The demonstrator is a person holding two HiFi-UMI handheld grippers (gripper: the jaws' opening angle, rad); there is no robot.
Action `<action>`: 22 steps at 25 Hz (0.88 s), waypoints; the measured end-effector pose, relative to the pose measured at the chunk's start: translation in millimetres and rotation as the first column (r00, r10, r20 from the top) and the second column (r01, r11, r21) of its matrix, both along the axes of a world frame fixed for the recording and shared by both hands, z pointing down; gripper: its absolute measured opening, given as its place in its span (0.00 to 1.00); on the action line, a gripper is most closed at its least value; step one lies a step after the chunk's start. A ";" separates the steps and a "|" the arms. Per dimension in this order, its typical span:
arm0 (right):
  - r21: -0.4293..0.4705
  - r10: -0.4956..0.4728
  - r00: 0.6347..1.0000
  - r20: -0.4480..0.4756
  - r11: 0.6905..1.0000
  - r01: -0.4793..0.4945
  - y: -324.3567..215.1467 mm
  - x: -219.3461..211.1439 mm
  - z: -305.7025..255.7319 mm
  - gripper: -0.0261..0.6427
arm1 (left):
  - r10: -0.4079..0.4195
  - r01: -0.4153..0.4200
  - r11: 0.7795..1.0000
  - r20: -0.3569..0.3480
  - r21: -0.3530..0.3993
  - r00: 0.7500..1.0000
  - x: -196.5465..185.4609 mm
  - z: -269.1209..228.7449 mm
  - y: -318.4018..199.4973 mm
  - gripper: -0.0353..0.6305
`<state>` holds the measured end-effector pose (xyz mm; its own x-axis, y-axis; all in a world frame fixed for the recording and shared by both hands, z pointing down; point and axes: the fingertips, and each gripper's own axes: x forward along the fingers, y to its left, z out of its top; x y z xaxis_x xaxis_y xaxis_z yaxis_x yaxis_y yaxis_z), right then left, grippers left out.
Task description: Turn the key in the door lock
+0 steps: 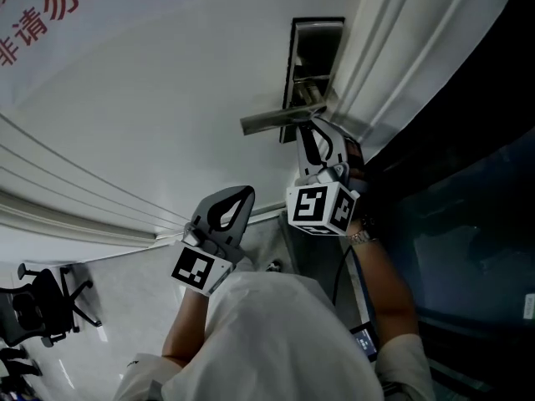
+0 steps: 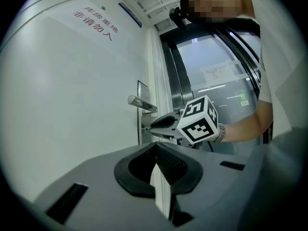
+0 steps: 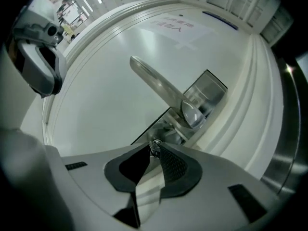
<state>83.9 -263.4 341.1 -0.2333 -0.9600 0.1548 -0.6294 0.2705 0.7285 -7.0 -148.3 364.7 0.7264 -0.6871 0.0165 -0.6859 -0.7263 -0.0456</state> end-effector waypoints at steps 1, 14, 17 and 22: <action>-0.016 -0.003 0.999 0.054 1.000 0.003 -0.3 0.4 -1.3 0.13 | -0.001 0.001 1.000 -0.012 0.010 1.000 0.7 -2.7 0.2 0.06; -0.090 0.002 0.878 0.479 0.995 0.047 -1.9 6.2 -6.9 0.06 | -0.010 0.011 1.000 -0.028 0.025 1.000 1.1 -7.4 4.1 0.06; -0.112 0.024 0.821 0.571 0.992 0.050 -3.4 8.0 -6.7 0.06 | -0.012 0.012 1.000 -0.009 0.019 1.000 1.3 -4.9 3.8 0.06; -0.216 0.126 0.410 0.903 0.959 0.181 -5.6 16.8 -3.8 0.06 | -0.010 0.010 1.000 0.010 0.029 1.000 3.9 -7.4 3.5 0.06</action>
<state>100.7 -269.0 337.2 -0.4082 -0.9113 0.0541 -0.8602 0.3641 -0.3571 -3.2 -144.9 357.3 0.7195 -0.6945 0.0039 -0.6924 -0.7177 -0.0739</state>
